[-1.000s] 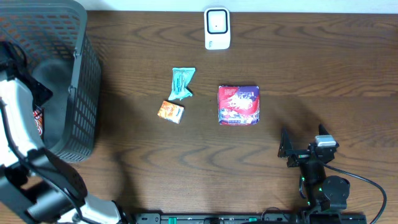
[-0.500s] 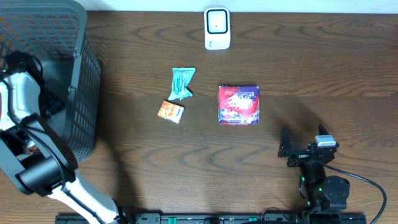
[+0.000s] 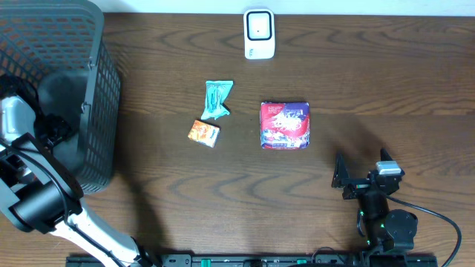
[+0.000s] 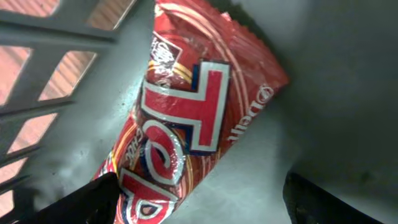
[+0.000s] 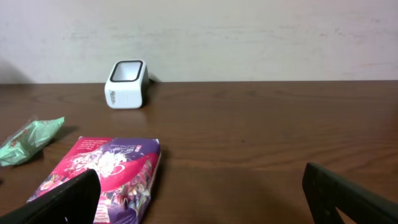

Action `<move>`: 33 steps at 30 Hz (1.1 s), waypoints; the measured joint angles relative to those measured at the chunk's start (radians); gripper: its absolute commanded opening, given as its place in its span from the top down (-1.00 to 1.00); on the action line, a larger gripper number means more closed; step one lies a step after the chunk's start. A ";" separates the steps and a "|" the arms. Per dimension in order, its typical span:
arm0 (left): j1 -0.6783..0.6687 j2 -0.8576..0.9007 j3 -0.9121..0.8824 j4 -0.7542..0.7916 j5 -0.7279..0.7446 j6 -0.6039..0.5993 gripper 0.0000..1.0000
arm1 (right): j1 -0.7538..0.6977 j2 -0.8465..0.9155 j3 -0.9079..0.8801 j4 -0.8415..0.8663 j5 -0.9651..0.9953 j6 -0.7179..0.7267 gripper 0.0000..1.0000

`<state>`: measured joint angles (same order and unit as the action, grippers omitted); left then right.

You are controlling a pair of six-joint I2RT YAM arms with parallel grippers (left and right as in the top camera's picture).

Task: Scan the item barcode
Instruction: 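Reach the left gripper into the basket toward the red bar, then grasp the red TOP chocolate bar in the basket with the left gripper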

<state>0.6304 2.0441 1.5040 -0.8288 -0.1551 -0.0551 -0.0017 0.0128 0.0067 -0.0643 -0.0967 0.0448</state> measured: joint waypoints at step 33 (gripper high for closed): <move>-0.056 -0.230 -0.097 0.107 0.064 0.073 -0.62 | 0.000 0.000 0.000 0.000 0.000 0.000 -0.98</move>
<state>0.5743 1.8137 1.4071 -0.7216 -0.0914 0.0177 -0.0017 0.0128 0.0067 -0.0643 -0.0967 0.0448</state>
